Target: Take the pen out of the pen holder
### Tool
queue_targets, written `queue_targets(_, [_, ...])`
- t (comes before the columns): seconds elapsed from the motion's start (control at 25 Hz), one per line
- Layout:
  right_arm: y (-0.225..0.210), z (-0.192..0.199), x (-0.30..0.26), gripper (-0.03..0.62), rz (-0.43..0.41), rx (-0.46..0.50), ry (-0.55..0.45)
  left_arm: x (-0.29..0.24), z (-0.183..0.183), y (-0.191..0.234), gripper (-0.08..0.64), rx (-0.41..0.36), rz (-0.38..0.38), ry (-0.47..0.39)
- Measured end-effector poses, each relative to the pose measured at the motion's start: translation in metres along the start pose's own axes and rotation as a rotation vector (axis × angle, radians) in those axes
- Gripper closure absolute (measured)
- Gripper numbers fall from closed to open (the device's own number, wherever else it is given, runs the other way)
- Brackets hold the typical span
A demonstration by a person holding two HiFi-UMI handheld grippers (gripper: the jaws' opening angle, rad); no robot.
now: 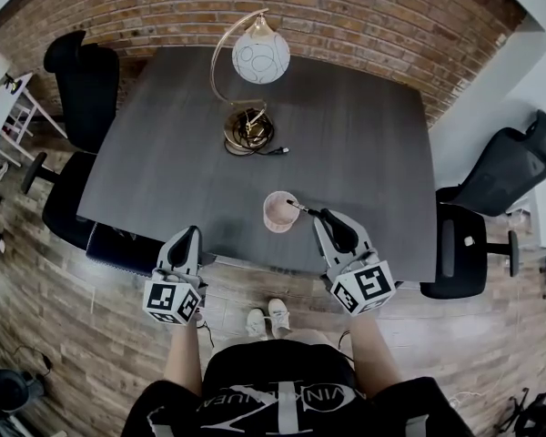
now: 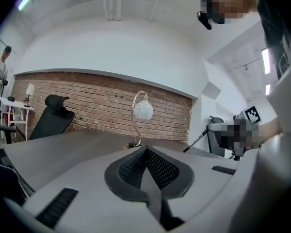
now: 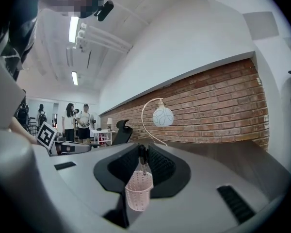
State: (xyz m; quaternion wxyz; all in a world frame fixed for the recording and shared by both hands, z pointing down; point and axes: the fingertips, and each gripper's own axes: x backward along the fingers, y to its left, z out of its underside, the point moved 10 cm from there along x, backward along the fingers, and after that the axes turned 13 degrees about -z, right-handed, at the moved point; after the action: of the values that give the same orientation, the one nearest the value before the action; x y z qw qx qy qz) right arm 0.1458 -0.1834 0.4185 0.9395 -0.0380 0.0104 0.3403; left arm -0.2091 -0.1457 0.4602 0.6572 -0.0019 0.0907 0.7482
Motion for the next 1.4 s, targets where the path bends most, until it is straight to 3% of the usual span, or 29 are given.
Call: queue_targets(1.4, [-0.018, -0.013, 0.039, 0.525, 0.125, 0.015, -0.015, -0.002, -0.025, -0.005, 0.545, -0.02, 0.004, -0.064])
